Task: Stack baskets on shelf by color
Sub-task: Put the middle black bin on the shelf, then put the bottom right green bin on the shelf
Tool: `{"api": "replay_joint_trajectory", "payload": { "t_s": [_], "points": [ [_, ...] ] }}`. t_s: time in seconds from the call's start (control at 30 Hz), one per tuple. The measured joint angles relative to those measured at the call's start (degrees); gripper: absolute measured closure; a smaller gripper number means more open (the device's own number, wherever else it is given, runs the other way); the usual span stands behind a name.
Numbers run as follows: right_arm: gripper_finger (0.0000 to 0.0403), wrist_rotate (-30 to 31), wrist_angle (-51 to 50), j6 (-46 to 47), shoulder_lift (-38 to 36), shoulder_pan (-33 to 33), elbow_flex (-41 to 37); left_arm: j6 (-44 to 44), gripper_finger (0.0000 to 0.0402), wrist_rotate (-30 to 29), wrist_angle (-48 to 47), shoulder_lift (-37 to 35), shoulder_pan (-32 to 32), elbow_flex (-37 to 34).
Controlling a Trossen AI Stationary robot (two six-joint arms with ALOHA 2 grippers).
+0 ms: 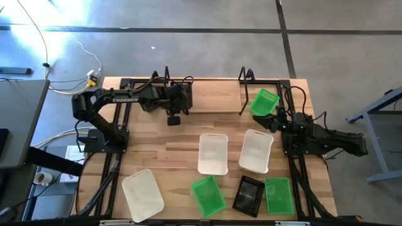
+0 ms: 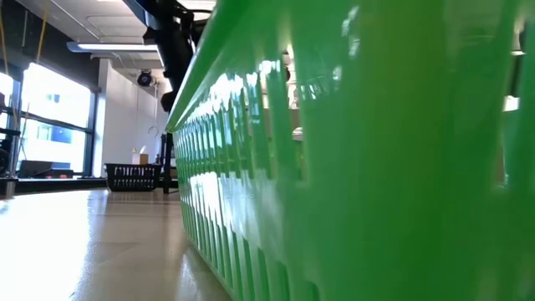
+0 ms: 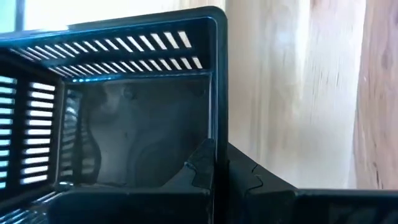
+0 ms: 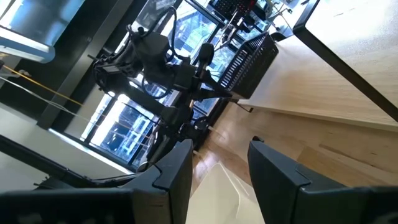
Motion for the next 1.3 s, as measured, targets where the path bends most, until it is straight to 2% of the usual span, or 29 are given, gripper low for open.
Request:
{"api": "replay_joint_trajectory", "payload": {
  "t_s": [0.27, 0.73, 1.3],
  "points": [
    [0.0263, 0.31, 0.04, -0.02, -0.01, 0.00, 0.01, 1.49, 0.0401, 1.99, -0.02, 0.08, 2.63, 0.00],
    [0.0263, 0.33, 0.04, 0.04, 0.00, -0.01, 0.01, 1.49, 0.0400, 2.09, 0.00, 0.08, 2.88, 0.00],
    [0.0263, 0.33, 0.04, 0.15, 0.01, 0.01, 0.01, 1.49, 0.0354, 0.85, -0.02, 0.08, 2.85, 0.00]
  ]
}}
